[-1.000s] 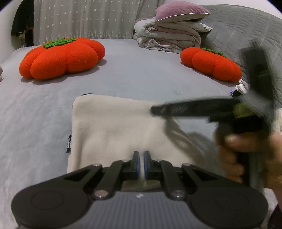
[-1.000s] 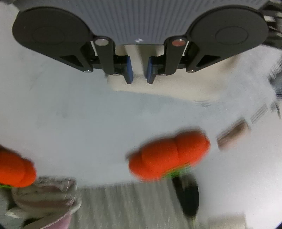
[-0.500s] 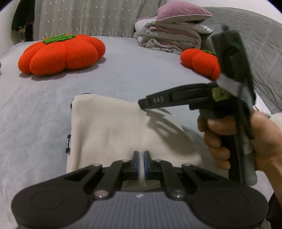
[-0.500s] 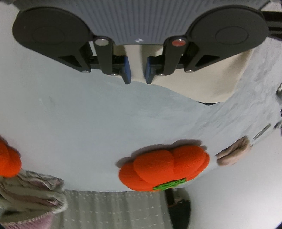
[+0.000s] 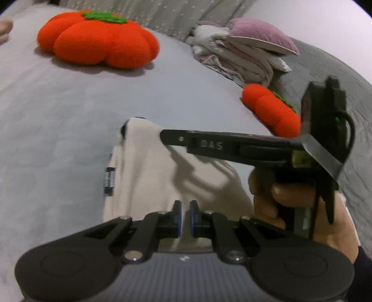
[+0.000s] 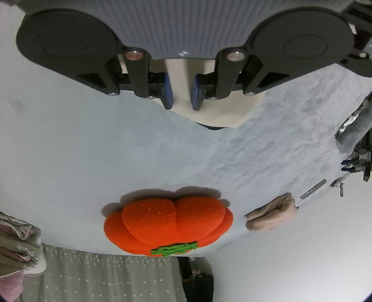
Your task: Fold clothes
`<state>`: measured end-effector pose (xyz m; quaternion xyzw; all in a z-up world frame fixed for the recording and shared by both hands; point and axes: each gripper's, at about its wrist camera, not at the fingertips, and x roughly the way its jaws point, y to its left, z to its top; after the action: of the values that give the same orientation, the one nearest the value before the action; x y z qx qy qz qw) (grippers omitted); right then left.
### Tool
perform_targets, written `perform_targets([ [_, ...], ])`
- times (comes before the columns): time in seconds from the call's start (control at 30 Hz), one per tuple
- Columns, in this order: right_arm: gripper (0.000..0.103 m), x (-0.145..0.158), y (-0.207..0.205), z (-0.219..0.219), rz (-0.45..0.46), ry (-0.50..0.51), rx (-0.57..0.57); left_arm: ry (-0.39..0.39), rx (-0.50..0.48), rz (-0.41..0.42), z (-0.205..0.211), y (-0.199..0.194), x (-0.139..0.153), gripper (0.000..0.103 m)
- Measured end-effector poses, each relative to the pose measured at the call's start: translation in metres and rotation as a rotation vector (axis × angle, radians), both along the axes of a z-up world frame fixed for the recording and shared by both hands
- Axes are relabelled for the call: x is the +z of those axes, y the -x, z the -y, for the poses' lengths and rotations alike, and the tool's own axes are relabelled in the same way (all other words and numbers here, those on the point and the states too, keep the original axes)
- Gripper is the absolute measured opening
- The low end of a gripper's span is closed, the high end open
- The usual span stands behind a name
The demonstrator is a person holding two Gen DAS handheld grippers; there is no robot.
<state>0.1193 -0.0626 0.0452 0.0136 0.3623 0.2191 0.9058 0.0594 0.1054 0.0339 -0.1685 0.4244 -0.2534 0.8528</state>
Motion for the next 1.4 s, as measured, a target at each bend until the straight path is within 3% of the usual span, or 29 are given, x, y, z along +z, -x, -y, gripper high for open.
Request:
perform_targets([
  [0.23,0.025,-0.001,-0.009,-0.027,-0.004,0.061,0.013,0.008,0.119,0.005,-0.027,-0.013,0.005,0.012],
  [0.37,0.025,-0.009,-0.016,-0.036,-0.034,0.093,-0.023,-0.036,0.130,-0.010,-0.022,-0.019,-0.002,0.012],
  [0.5,0.025,-0.006,-0.012,-0.046,-0.006,0.160,-0.017,-0.061,0.151,-0.007,-0.024,-0.019,-0.005,0.011],
  [0.73,0.023,0.005,0.032,-0.008,0.013,0.000,-0.095,-0.120,0.144,0.021,-0.018,-0.016,-0.004,0.011],
  [1.0,0.023,-0.018,0.056,0.002,0.019,-0.067,-0.169,-0.175,0.154,0.036,-0.009,-0.019,-0.007,0.010],
  [1.4,0.022,-0.011,0.090,0.009,0.054,-0.072,-0.184,-0.204,0.145,0.042,-0.006,-0.019,-0.008,0.009],
])
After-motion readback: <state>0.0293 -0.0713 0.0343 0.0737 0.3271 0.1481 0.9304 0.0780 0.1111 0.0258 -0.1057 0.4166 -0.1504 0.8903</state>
